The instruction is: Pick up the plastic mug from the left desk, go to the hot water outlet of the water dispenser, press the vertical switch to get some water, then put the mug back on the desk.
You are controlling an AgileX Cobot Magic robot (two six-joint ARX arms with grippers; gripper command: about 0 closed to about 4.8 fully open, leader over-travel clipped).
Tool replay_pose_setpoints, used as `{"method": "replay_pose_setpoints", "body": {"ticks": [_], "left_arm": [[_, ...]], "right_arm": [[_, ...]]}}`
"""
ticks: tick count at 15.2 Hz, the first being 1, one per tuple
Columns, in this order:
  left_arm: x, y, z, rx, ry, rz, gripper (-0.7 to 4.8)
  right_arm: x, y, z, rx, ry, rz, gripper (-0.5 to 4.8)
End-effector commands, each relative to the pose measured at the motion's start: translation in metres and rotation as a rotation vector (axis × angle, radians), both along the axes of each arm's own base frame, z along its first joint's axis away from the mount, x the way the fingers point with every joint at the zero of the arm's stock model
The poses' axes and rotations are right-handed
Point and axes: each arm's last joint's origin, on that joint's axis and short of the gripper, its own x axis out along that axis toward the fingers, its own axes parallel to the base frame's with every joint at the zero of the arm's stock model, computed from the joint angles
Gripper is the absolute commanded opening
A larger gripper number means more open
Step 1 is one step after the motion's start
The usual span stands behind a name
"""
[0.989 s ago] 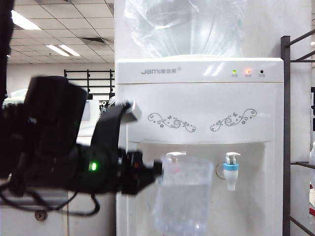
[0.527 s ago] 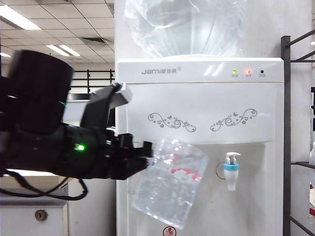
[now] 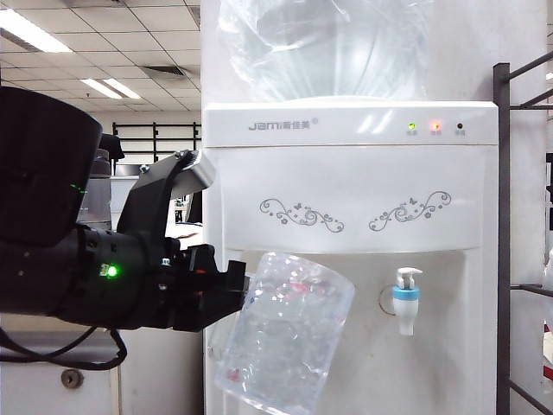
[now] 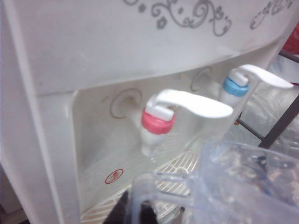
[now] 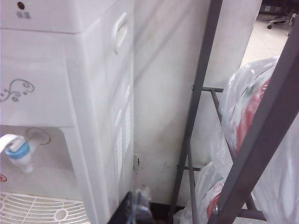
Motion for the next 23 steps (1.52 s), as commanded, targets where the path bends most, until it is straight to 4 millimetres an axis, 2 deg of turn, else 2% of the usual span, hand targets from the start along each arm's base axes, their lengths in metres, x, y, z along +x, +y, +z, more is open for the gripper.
{"method": "replay_pose_setpoints", "body": {"ticks": [1,13,16,23], "left_arm": [[0.0014,-0.0019,0.0116,-0.066,-0.053,-0.003,-0.06],[0.0015,-0.0018,0.0113,-0.064,-0.051,0.0,-0.06],[0.0036,0.0014,0.0086,-0.027,-0.047,0.12,-0.06],[0.0057,-0.0005,0.0125,-0.049,-0.074,0.116,-0.06]], "right_arm": [[0.0,0.0002,0.0023,-0.002,-0.015,0.005,-0.05],[-0.0001,0.0002,0.0023,-0.002,-0.015,0.006,-0.05],[-0.0001,0.0002,0.0023,-0.002,-0.015,0.006,-0.05],[-0.0001,0.0002,0.0023,-0.002,-0.015,0.006,-0.05]]}}
